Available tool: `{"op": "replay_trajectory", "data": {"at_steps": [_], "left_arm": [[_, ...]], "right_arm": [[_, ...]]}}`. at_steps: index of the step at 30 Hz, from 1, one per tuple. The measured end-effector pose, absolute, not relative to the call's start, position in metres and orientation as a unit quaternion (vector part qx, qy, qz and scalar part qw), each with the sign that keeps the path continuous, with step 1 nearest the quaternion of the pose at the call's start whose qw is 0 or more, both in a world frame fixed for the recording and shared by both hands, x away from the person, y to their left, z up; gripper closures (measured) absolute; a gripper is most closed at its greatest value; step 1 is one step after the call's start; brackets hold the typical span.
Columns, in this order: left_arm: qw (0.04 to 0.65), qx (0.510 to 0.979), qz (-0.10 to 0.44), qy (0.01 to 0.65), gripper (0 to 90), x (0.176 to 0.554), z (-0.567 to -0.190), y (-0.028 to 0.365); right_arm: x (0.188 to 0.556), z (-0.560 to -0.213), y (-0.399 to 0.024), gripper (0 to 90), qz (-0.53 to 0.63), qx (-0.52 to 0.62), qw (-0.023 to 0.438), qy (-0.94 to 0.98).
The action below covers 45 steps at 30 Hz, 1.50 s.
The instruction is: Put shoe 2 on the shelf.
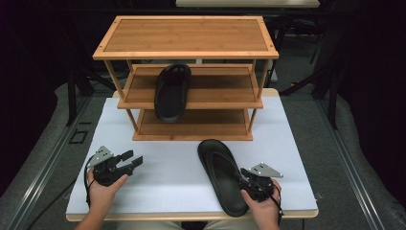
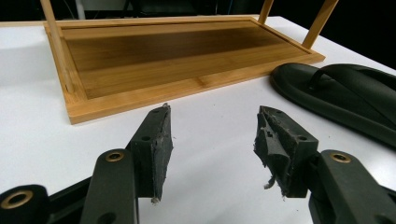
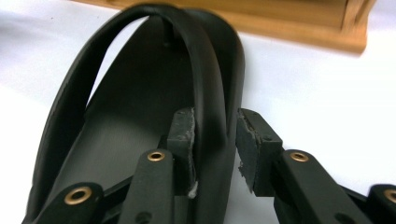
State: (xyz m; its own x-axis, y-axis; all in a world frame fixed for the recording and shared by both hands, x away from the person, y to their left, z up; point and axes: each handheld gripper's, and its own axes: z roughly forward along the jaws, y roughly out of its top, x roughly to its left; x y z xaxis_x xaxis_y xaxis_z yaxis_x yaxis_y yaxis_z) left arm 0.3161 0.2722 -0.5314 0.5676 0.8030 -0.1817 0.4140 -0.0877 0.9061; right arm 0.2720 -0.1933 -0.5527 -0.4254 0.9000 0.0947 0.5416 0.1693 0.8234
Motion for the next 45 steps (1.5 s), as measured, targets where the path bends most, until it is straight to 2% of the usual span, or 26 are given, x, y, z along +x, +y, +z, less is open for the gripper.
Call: {"op": "replay_trajectory", "data": {"at_steps": [3, 11, 15, 31, 45], "left_arm": [[0.523, 0.713, 0.187, 0.428, 45.8, 0.317, -0.532, 0.273], [0.523, 0.713, 0.186, 0.428, 45.8, 0.317, -0.532, 0.273], [0.523, 0.714, 0.184, 0.429, 45.8, 0.317, -0.532, 0.273], [0.524, 0.712, 0.184, 0.430, 45.8, 0.317, -0.532, 0.273], [0.524, 0.712, 0.184, 0.430, 45.8, 0.317, -0.532, 0.273]], "right_arm": [[0.272, -0.552, -0.195, 71.1, 0.426, 0.487, 0.194, 0.738], [0.272, -0.550, -0.192, 79.7, 0.401, 0.481, 0.234, 0.744], [0.274, -0.551, -0.198, 82.8, 0.398, 0.486, 0.233, 0.742], [0.275, -0.551, -0.203, 83.3, 0.417, 0.496, 0.217, 0.730], [0.270, -0.543, -0.206, 83.2, 0.445, 0.489, 0.236, 0.712]]}}
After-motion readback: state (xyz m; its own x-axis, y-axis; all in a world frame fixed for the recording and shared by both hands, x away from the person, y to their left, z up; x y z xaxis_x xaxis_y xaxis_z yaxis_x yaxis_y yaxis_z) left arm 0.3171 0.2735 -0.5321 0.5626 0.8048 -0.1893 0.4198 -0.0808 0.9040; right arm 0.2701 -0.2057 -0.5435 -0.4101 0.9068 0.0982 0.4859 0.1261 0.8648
